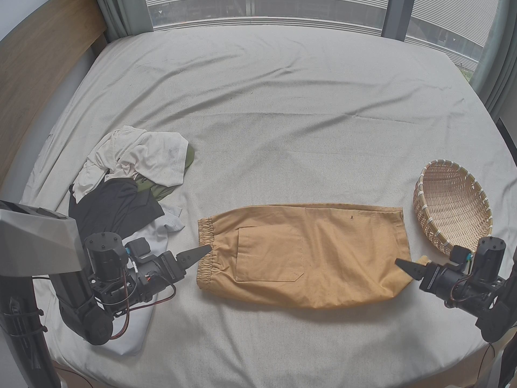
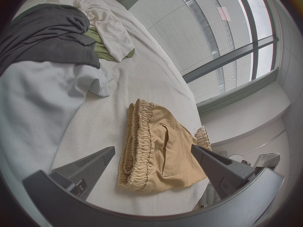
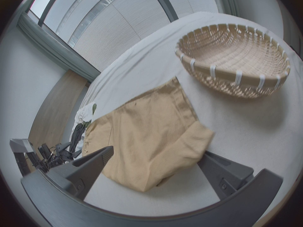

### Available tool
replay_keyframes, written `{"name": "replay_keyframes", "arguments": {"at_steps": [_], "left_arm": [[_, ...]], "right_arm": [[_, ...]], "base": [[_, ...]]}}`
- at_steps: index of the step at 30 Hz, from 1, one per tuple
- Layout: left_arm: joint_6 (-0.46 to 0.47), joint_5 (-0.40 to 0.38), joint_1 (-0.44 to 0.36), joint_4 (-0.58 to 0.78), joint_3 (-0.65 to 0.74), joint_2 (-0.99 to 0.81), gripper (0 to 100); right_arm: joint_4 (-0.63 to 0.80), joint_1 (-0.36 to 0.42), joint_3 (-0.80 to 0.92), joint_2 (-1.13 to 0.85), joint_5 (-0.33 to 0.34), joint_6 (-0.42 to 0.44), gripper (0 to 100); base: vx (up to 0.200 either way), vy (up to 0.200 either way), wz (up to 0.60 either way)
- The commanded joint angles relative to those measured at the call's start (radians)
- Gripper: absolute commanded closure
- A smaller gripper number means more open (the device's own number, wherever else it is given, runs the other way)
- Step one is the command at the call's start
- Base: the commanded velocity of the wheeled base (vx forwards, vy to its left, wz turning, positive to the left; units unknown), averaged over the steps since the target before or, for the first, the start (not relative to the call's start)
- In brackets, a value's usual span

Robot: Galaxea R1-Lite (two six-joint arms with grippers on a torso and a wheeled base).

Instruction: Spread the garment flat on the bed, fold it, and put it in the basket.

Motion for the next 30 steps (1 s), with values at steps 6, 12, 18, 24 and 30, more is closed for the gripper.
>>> {"name": "replay_keyframes", "arguments": {"at_steps": [6, 12, 18, 24, 30], "left_arm": [[0.000, 0.000, -0.014, -0.001, -0.001, 0.007, 0], [0.003, 0.002, -0.021, -0.001, 0.002, 0.029, 0], [0.003, 0.007, -0.035, 0.001, 0.001, 0.049, 0], [0.005, 0.019, -0.038, 0.001, -0.004, 0.095, 0], [0.015, 0.020, -0.046, -0.001, -0.019, 0.130, 0]], "right_arm": [[0.008, -0.128, -0.041, -0.220, 0.014, -0.003, 0], [0.009, -0.074, -0.156, -0.212, 0.088, -0.002, 0], [-0.009, -0.007, -0.254, -0.141, 0.173, -0.003, 0], [-0.009, 0.047, -0.329, -0.132, 0.308, 0.015, 0], [-0.010, 0.067, -0.337, -0.132, 0.313, 0.014, 0]], "base": [[0.000, 0.000, 0.00], [0.000, 0.000, 0.00], [0.000, 0.000, 0.00], [0.000, 0.000, 0.00], [0.000, 0.000, 0.00]]}}
